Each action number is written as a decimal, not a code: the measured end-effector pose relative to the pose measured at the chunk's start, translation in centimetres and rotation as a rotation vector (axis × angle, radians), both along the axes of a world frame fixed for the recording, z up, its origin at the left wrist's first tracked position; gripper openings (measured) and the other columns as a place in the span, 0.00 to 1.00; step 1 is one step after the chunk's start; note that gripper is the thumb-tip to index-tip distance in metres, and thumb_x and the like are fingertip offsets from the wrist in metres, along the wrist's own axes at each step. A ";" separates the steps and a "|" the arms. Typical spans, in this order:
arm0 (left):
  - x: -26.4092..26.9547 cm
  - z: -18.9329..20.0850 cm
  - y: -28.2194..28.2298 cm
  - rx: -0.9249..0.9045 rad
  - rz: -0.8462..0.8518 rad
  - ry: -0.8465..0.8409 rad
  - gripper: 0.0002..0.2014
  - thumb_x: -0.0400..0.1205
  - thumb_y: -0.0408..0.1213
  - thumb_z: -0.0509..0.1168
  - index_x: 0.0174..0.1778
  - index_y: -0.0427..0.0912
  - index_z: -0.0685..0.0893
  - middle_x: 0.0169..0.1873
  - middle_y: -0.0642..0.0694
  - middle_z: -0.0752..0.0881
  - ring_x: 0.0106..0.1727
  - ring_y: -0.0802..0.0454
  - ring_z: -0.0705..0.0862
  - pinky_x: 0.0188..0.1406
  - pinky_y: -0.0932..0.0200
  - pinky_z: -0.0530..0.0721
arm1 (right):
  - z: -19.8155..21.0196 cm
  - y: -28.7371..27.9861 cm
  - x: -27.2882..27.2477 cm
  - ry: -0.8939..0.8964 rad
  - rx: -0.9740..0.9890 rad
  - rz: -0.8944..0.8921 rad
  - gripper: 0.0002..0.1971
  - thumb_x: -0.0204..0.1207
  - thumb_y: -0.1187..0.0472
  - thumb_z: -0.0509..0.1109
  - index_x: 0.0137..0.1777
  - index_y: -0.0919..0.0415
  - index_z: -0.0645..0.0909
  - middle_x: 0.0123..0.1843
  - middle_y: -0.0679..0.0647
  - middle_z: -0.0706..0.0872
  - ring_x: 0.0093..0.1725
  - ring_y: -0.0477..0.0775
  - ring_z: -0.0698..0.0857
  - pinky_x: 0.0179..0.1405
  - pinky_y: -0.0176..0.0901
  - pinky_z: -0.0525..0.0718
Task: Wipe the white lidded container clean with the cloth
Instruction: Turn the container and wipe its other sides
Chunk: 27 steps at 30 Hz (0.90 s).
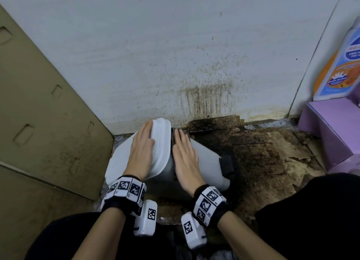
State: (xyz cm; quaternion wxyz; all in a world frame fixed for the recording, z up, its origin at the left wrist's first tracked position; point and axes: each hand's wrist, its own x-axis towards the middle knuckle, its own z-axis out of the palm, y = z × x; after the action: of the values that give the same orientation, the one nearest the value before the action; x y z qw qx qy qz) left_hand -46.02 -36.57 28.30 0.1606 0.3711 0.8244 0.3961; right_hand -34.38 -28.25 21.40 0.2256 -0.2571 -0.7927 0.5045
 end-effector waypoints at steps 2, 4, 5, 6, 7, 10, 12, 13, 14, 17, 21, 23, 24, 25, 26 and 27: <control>-0.2 0.1 -0.2 0.001 -0.009 -0.014 0.32 0.81 0.39 0.46 0.86 0.51 0.59 0.85 0.55 0.59 0.85 0.58 0.56 0.80 0.62 0.52 | -0.4 0.3 0.5 0.004 0.092 0.005 0.27 0.92 0.47 0.43 0.89 0.42 0.45 0.90 0.35 0.43 0.87 0.33 0.39 0.86 0.39 0.41; -0.1 0.0 -0.1 0.002 -0.030 -0.014 0.35 0.78 0.41 0.46 0.86 0.51 0.59 0.85 0.56 0.59 0.84 0.59 0.56 0.79 0.63 0.52 | -1.6 0.9 1.3 0.013 0.180 -0.021 0.28 0.91 0.44 0.46 0.90 0.42 0.48 0.90 0.37 0.47 0.88 0.35 0.43 0.86 0.40 0.45; 0.0 0.0 0.0 0.003 -0.036 -0.016 0.35 0.78 0.41 0.46 0.86 0.50 0.59 0.85 0.56 0.59 0.84 0.59 0.56 0.80 0.63 0.52 | -2.3 1.4 1.7 0.016 0.187 -0.042 0.29 0.90 0.42 0.46 0.89 0.42 0.48 0.90 0.37 0.49 0.88 0.35 0.45 0.86 0.41 0.47; 0.0 0.0 0.0 0.002 -0.037 -0.018 0.35 0.78 0.41 0.46 0.86 0.50 0.59 0.85 0.56 0.59 0.85 0.58 0.56 0.81 0.61 0.52 | -3.2 1.8 2.1 0.014 0.171 -0.067 0.29 0.89 0.39 0.46 0.89 0.40 0.49 0.90 0.36 0.50 0.88 0.35 0.46 0.86 0.42 0.49; 0.0 0.0 0.1 0.000 -0.036 -0.017 0.35 0.78 0.41 0.46 0.87 0.51 0.58 0.85 0.56 0.58 0.85 0.58 0.55 0.82 0.60 0.52 | -4.2 2.3 2.5 0.006 0.134 -0.095 0.30 0.88 0.37 0.45 0.89 0.38 0.49 0.90 0.36 0.50 0.88 0.34 0.47 0.86 0.44 0.50; -0.1 0.2 0.4 -0.019 -0.043 -0.022 0.35 0.78 0.41 0.45 0.87 0.51 0.57 0.86 0.57 0.57 0.85 0.57 0.55 0.84 0.57 0.52 | -7.5 4.0 4.1 -0.036 -0.051 -0.179 0.30 0.86 0.33 0.46 0.87 0.33 0.51 0.90 0.35 0.51 0.87 0.34 0.47 0.89 0.49 0.49; 0.0 0.2 0.5 -0.018 -0.045 -0.026 0.36 0.78 0.42 0.45 0.87 0.51 0.57 0.86 0.57 0.57 0.85 0.57 0.55 0.85 0.53 0.52 | -8.9 4.8 5.1 -0.079 -0.146 -0.225 0.28 0.88 0.36 0.49 0.87 0.33 0.53 0.90 0.37 0.52 0.88 0.38 0.48 0.89 0.49 0.45; 0.1 0.2 0.7 -0.017 -0.046 -0.020 0.36 0.78 0.42 0.45 0.87 0.51 0.57 0.85 0.57 0.58 0.85 0.57 0.55 0.86 0.51 0.53 | -9.2 4.9 5.5 -0.114 -0.178 -0.242 0.27 0.88 0.38 0.51 0.87 0.34 0.53 0.90 0.38 0.52 0.89 0.41 0.48 0.87 0.45 0.43; 0.3 0.1 0.8 -0.018 -0.049 -0.008 0.35 0.78 0.42 0.45 0.87 0.51 0.58 0.85 0.57 0.58 0.85 0.57 0.56 0.86 0.49 0.54 | -9.4 5.0 5.6 -0.148 -0.201 -0.260 0.28 0.89 0.40 0.52 0.87 0.36 0.53 0.90 0.39 0.52 0.89 0.42 0.48 0.85 0.41 0.41; 0.8 -0.2 0.9 -0.024 -0.047 0.027 0.35 0.79 0.41 0.44 0.87 0.51 0.58 0.85 0.56 0.58 0.85 0.57 0.56 0.86 0.49 0.55 | -9.7 5.2 4.8 -0.179 -0.198 -0.299 0.28 0.89 0.40 0.48 0.88 0.39 0.53 0.90 0.42 0.53 0.89 0.44 0.49 0.87 0.44 0.42; 0.9 -0.1 0.9 -0.021 -0.037 0.052 0.35 0.78 0.41 0.43 0.87 0.49 0.58 0.86 0.55 0.58 0.84 0.56 0.56 0.85 0.54 0.54 | -7.6 4.5 3.4 -0.150 -0.202 -0.304 0.27 0.90 0.46 0.48 0.88 0.42 0.54 0.91 0.44 0.54 0.89 0.45 0.49 0.88 0.49 0.44; 0.9 -0.2 0.9 -0.017 -0.039 0.059 0.35 0.79 0.41 0.44 0.87 0.49 0.58 0.86 0.55 0.58 0.85 0.57 0.56 0.85 0.54 0.53 | -5.4 3.6 2.9 -0.112 -0.215 -0.270 0.29 0.88 0.42 0.48 0.89 0.40 0.53 0.90 0.40 0.52 0.89 0.43 0.48 0.88 0.52 0.45; 0.9 -0.3 1.0 -0.014 -0.040 0.061 0.35 0.79 0.41 0.44 0.87 0.49 0.58 0.86 0.55 0.58 0.85 0.57 0.56 0.85 0.54 0.53 | -4.2 3.0 2.6 -0.087 -0.207 -0.247 0.31 0.85 0.38 0.46 0.88 0.38 0.52 0.90 0.39 0.52 0.88 0.42 0.47 0.88 0.52 0.45; 1.0 -0.3 1.1 -0.013 -0.041 0.062 0.35 0.79 0.41 0.44 0.87 0.49 0.58 0.86 0.55 0.58 0.85 0.57 0.56 0.85 0.53 0.53 | -3.2 2.5 2.2 -0.052 -0.191 -0.220 0.32 0.83 0.36 0.45 0.88 0.37 0.52 0.90 0.37 0.51 0.88 0.40 0.46 0.88 0.52 0.45; 1.1 -0.3 1.1 -0.014 -0.041 0.060 0.35 0.78 0.41 0.44 0.87 0.49 0.58 0.86 0.55 0.58 0.85 0.58 0.55 0.85 0.53 0.54 | -2.3 2.0 1.7 -0.014 -0.171 -0.189 0.33 0.81 0.34 0.43 0.88 0.36 0.51 0.90 0.37 0.50 0.88 0.39 0.45 0.88 0.51 0.45; 1.1 -0.3 1.1 -0.016 -0.039 0.059 0.36 0.78 0.41 0.44 0.87 0.49 0.58 0.86 0.55 0.58 0.85 0.58 0.55 0.85 0.53 0.54 | -1.6 1.5 1.2 0.022 -0.147 -0.158 0.34 0.80 0.33 0.41 0.87 0.35 0.50 0.90 0.36 0.50 0.88 0.38 0.45 0.88 0.49 0.45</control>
State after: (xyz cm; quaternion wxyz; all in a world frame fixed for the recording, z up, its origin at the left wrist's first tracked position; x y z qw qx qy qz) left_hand -44.89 -35.43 27.96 0.1470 0.3974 0.8245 0.3750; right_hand -33.15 -26.73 19.83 0.2541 -0.3292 -0.7283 0.5447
